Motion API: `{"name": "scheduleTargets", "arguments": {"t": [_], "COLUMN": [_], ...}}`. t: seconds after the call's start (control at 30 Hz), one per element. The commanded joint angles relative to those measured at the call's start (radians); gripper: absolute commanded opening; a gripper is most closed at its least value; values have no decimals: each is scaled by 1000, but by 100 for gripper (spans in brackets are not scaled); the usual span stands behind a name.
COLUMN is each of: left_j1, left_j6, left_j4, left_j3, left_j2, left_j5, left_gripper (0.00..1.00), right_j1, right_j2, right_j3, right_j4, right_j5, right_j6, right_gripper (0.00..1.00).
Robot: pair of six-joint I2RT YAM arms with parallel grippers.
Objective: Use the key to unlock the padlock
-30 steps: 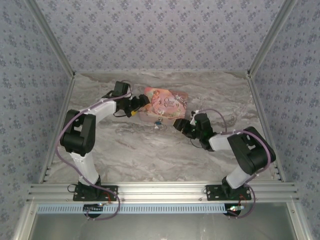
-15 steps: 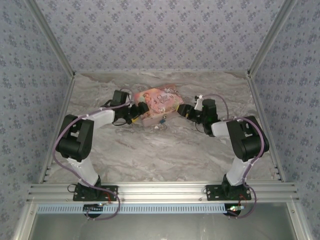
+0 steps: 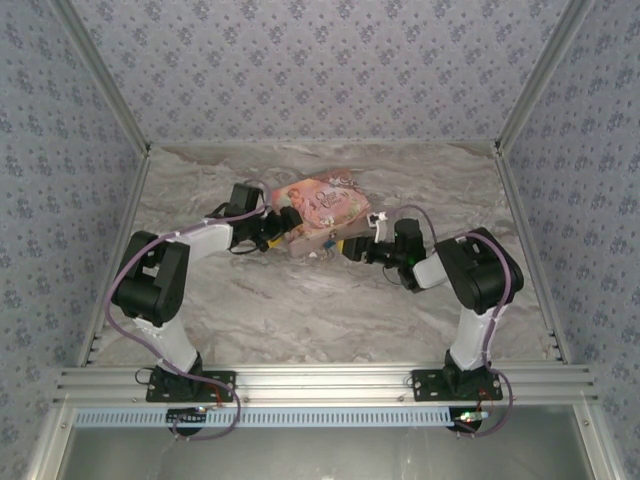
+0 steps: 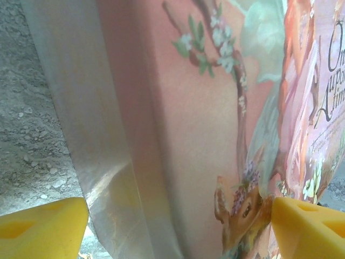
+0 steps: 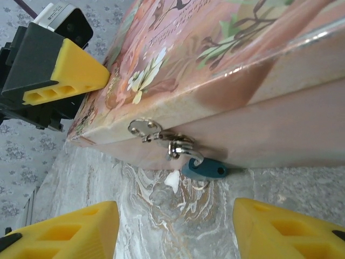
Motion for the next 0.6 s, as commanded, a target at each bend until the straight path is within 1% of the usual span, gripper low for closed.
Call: {"name": "scheduleTargets", "arguments": {"t": [0.0,0.07,0.23,0.37,0.5,0.57], "left_j1": [-15,-15,-15,-15,-15,-15], "left_j6": [-5,-9,-15,-16,-16,-18], "left_j4": [-87,-83,-72,-71,-70,-68], "left_j3": [-30,-32,-30,-27,-26,-27], "left_j2": [16,17,25,26,29,30], "left_j5": [-53,-55,-47,-46,-48,-47], "left_gripper": [87,87,86,86,86,86], "right_j1": [14,24,44,45,45,43], "right_j2": [37,59,110,140,142,143], "right_j3": [54,76,117,129,121,121], "right_j4": [54,47,52,88,101,106], "right_j5": [-35,-44,-45,-53,-61,-69], "right_j6": [-38,-39,-38,-22,-29,-33], "right_gripper": [59,57,56,55,50,45]}}
